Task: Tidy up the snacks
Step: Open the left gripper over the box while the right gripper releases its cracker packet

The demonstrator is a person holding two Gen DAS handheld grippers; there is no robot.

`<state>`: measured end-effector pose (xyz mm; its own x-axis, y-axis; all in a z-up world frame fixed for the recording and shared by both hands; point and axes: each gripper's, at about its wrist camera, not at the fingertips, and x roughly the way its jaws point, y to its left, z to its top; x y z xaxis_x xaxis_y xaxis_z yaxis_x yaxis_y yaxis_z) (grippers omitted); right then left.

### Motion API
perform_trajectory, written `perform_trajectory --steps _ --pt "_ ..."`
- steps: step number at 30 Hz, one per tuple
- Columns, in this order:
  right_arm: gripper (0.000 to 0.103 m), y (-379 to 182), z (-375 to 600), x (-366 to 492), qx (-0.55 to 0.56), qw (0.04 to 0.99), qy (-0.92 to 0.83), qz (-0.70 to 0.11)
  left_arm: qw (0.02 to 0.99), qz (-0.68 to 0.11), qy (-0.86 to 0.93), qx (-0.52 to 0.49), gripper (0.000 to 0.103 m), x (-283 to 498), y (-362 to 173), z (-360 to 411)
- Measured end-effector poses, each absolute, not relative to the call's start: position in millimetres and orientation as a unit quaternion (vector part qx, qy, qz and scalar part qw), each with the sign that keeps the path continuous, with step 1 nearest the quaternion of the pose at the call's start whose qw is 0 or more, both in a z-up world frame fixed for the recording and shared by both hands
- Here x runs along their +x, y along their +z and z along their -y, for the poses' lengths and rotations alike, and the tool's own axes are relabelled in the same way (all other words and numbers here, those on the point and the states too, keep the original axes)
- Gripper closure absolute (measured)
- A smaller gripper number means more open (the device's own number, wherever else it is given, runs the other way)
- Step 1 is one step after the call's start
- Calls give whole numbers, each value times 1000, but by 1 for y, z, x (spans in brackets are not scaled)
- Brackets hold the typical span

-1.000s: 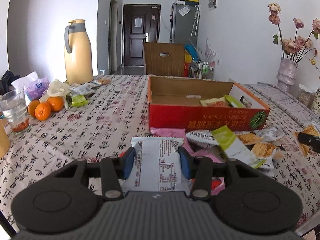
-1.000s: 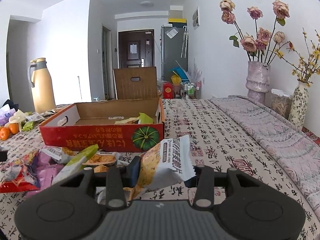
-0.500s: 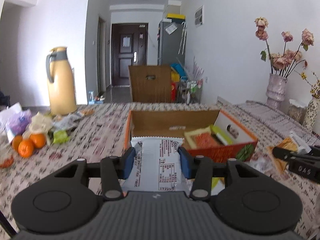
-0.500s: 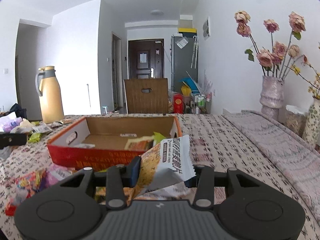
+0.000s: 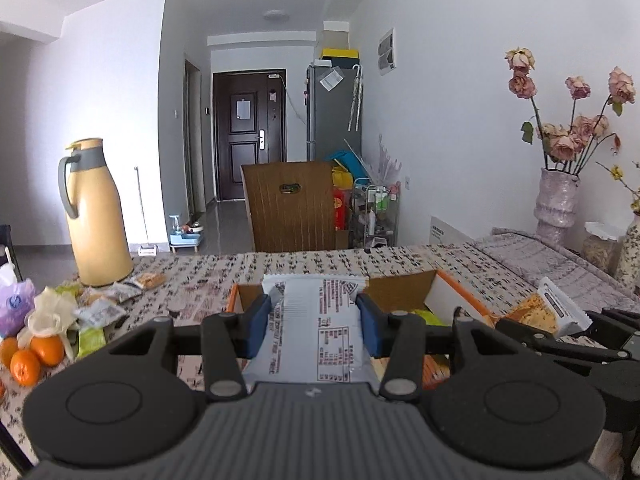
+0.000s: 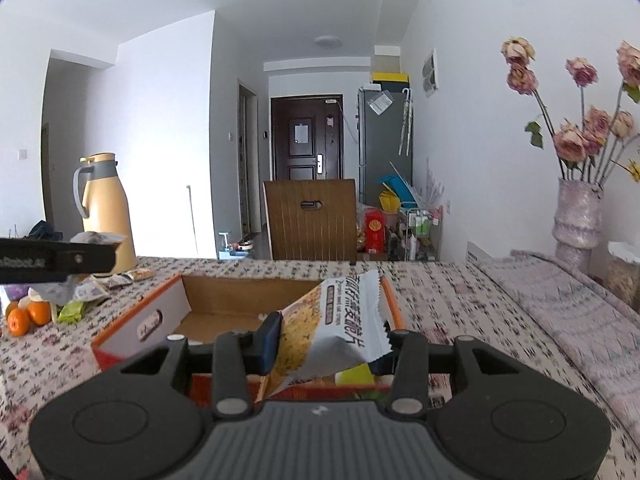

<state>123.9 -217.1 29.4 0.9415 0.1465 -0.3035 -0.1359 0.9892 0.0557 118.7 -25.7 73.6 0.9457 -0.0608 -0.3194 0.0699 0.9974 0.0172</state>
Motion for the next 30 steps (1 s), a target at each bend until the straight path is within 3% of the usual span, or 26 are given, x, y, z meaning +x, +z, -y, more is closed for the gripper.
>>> perform_trajectory --steps 10,27,29,30 --pt "62 34 201 179 9 985 69 -156 985 -173 -3 -4 55 165 64 19" --pt "59 -12 203 212 31 974 73 -214 973 -229 -17 -12 54 194 25 6" --pt "59 -11 204 210 32 975 66 -210 973 -229 -16 -12 46 192 25 6" --pt "53 -11 205 210 34 975 65 -208 974 -228 -16 -14 32 191 26 6"
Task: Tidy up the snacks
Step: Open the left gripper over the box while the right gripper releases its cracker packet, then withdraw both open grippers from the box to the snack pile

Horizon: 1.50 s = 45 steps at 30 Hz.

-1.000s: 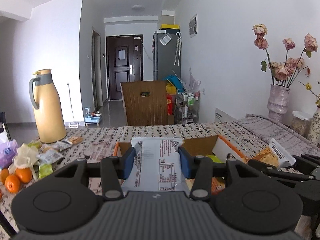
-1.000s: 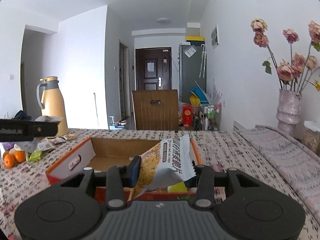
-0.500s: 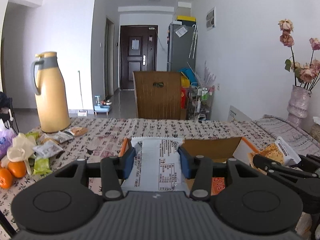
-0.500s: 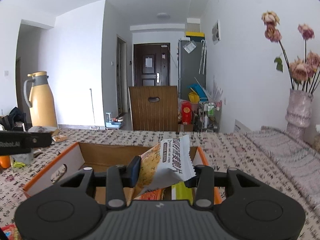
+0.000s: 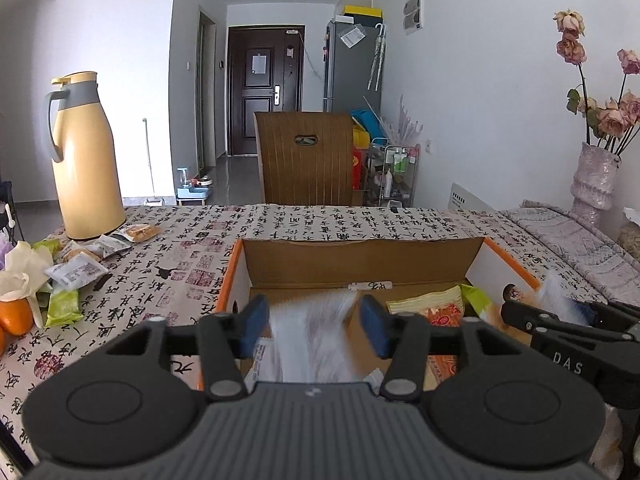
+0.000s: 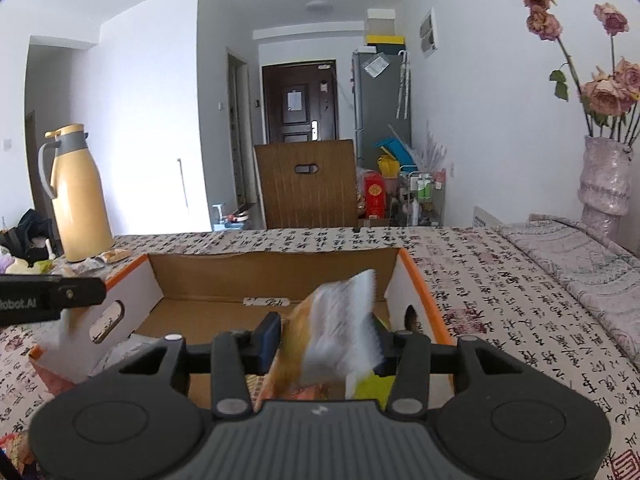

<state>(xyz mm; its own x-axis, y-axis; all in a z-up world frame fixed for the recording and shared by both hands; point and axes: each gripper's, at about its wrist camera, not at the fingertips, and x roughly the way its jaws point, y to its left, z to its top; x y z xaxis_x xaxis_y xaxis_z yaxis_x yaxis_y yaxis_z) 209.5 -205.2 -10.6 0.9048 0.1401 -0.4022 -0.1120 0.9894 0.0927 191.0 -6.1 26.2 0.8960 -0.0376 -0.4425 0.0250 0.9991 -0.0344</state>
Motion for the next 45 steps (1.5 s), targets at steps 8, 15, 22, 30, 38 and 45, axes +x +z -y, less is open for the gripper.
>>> perform_trajectory --steps 8,15,22,30,38,45 --pt "0 -5 218 202 66 981 44 -180 981 -192 -4 -21 0 177 37 5" --pt "0 -2 220 200 72 981 40 -176 980 -198 1 -31 0 178 37 1" --pt "0 7 221 193 68 984 42 -161 981 -189 -2 -35 0 171 45 1" --pt "0 21 220 168 47 987 45 -147 984 -176 -4 -35 0 151 63 3" --pt "0 25 219 134 30 987 58 -146 985 -171 -12 -33 0 125 67 3" --pt "0 17 214 106 15 985 61 -159 983 -180 -17 -31 0 103 60 -1"
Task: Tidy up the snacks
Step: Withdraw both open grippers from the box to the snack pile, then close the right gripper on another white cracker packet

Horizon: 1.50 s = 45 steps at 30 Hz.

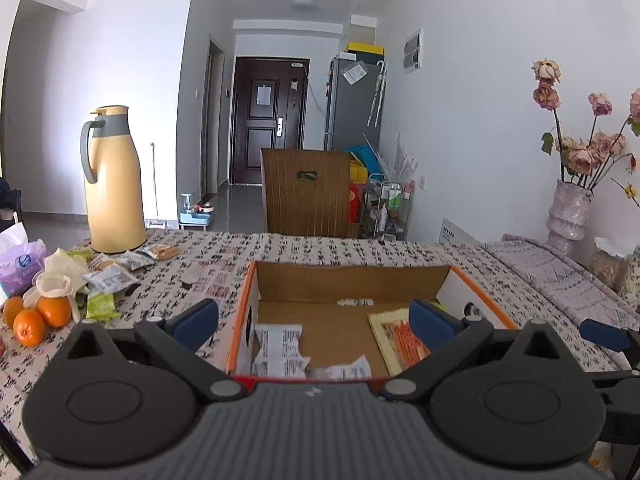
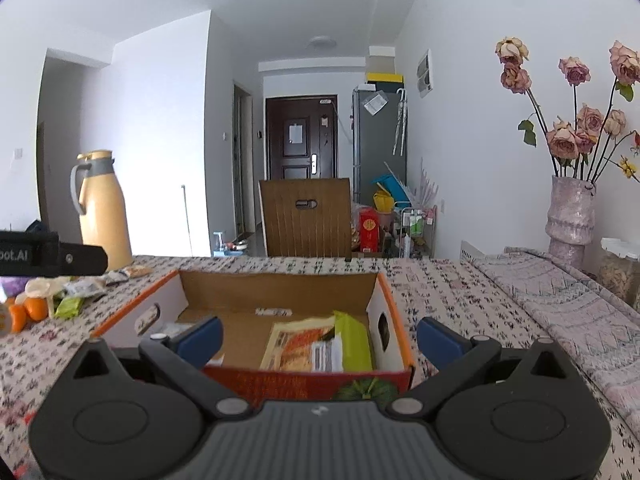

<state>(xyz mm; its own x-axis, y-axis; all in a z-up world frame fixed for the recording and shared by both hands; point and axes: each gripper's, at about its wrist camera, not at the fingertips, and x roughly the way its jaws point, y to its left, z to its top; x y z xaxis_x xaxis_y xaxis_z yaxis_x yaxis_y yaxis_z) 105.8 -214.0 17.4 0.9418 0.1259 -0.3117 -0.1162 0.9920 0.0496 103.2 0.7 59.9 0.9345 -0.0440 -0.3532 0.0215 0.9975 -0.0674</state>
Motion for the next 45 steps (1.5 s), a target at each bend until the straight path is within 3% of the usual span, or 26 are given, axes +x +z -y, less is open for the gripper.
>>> perform_trajectory --steps 5,8,15,20,22,35,38,40,42,45 --pt "0 9 210 89 -2 983 64 -174 982 -187 -20 -28 0 85 51 -3" --pt "5 2 207 77 -14 981 67 -180 980 -194 -21 -30 0 77 45 -7" --pt "30 -15 209 61 -22 976 66 -208 973 -229 -19 -31 0 57 17 -15" --pt "40 -30 209 52 -27 970 75 -228 968 -248 -21 -29 0 41 1 -22" --pt "50 -33 209 52 -27 968 83 -237 966 -255 -21 -29 0 36 -5 -25" --pt "53 -50 190 65 -44 955 110 -271 961 -274 -17 -34 0 38 -14 -31" --pt "59 -52 185 57 -54 955 117 -266 960 -277 -17 -36 0 39 -16 -31" --pt "74 -51 186 54 -48 955 128 -264 960 -278 -16 -36 0 39 -16 -30" --pt "80 -49 187 50 -41 955 136 -260 959 -280 -15 -36 0 39 -17 -30" --pt "83 -45 191 45 -30 959 134 -249 959 -282 -12 -39 0 40 -17 -31"
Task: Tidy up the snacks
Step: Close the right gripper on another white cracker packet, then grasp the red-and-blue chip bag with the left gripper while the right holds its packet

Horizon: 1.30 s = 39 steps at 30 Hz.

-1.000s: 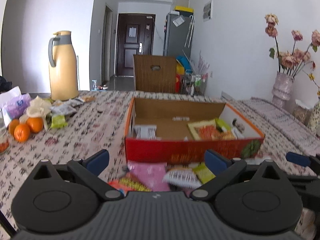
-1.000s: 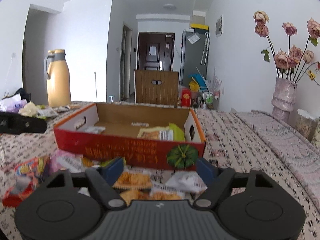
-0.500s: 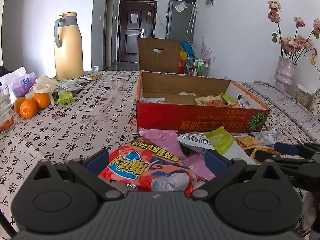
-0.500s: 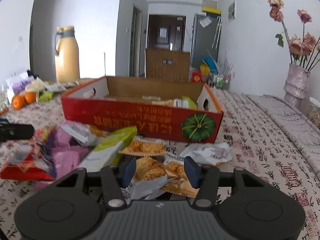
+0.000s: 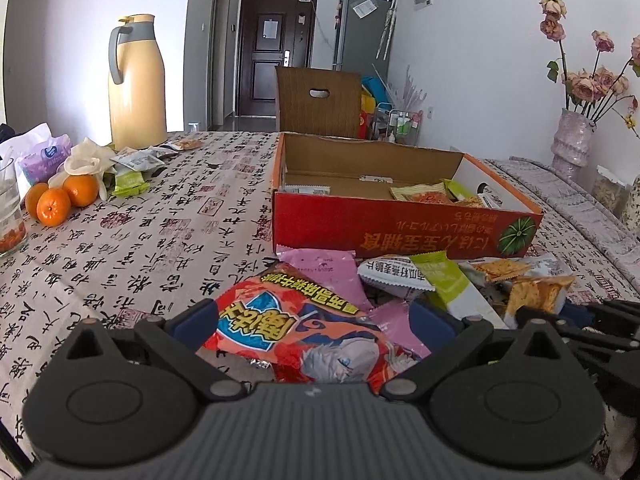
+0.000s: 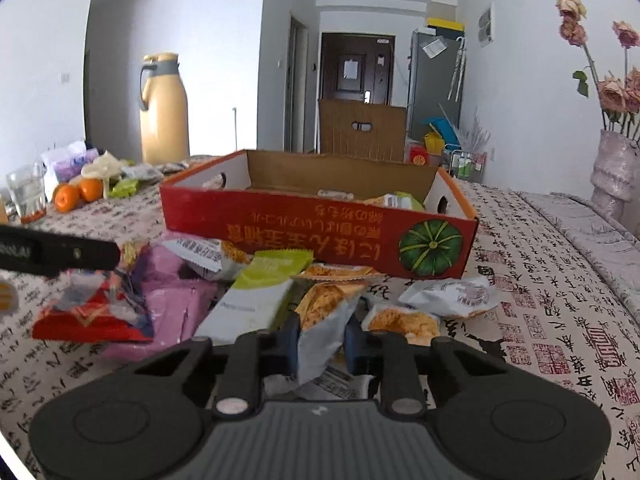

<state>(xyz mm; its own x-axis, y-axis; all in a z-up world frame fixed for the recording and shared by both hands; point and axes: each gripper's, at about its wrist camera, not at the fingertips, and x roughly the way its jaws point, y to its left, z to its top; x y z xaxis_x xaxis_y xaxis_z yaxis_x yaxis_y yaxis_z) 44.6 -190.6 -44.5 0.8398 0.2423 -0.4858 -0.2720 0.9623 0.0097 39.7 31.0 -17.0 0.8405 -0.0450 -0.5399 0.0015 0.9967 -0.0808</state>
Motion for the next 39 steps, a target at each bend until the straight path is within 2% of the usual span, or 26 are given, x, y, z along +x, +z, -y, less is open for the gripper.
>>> perform_trajectory --steps 8,17,28,32,33,36,39 --pt "85 -24 222 35 25 975 97 -197 949 -310 15 -63 0 56 -17 -35" --pt "85 -29 235 36 36 975 83 -204 921 -375 69 -84 0 83 -29 -38" --pt "85 -32 235 34 41 973 88 -208 917 -384 74 -78 1 81 -35 -33" --pt "85 -32 235 33 42 973 89 -208 919 -379 67 -80 8 75 -34 -34" --pt "85 -32 235 33 41 973 89 -208 920 -378 62 -80 17 73 -33 -35" --pt "85 -32 234 30 41 973 91 -208 921 -377 49 -81 30 69 -30 -36" --pt "85 -31 233 26 41 973 93 -207 925 -370 43 -77 38 63 -28 -36"
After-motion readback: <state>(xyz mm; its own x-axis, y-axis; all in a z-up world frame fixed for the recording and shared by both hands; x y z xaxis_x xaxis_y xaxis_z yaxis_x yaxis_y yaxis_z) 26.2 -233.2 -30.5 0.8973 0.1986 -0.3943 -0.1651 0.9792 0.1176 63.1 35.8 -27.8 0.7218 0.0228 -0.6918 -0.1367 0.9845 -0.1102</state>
